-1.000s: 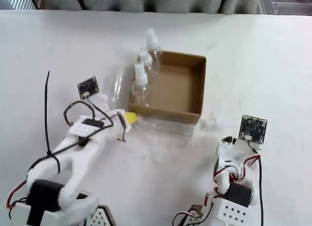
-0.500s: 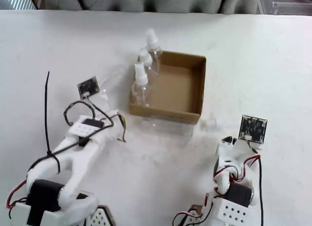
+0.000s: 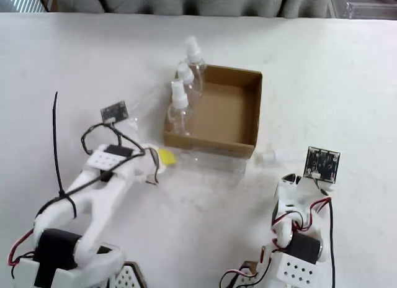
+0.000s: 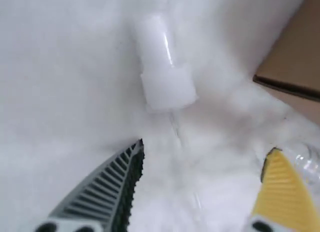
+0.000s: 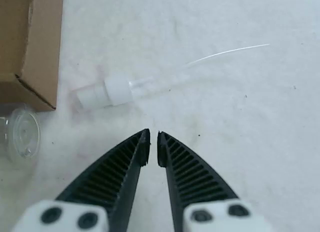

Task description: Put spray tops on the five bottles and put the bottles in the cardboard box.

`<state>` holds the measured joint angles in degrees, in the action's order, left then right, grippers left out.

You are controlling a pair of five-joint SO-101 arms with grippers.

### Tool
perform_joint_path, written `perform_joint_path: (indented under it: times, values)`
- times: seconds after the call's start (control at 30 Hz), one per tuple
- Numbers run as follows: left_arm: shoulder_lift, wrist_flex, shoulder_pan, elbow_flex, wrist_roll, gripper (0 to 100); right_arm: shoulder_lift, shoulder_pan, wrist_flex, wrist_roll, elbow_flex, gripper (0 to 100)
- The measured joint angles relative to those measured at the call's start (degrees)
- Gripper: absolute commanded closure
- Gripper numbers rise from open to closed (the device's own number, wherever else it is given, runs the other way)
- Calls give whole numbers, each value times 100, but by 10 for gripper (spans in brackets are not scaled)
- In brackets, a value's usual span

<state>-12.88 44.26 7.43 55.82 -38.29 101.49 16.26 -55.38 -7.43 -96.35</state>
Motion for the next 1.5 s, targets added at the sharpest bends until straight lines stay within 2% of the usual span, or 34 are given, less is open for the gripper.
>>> perform_joint_path:
  times: [0.27, 0.43, 0.63, 0.93, 1.07, 1.33, 1.5]
  values:
    - [18, 18, -905, -334, 0, 627, 0, 0, 0, 0, 0, 984]
    - [26, 9, -888, -378, 9, 647, 0, 0, 0, 0, 0, 984]
    - [158, -378, -888, -413, 9, 824, 0, 0, 0, 0, 0, 984]
    - [914, -457, -879, -932, 9, 705, 0, 0, 0, 0, 0, 984]
    - [1002, -457, -879, -1029, 9, 740, 0, 0, 0, 0, 0, 984]
    - [1002, -387, -879, -1029, 9, 894, 0, 0, 0, 0, 0, 984]
    - [1002, -255, -782, -1029, 9, 845, 0, 0, 0, 0, 0, 984]
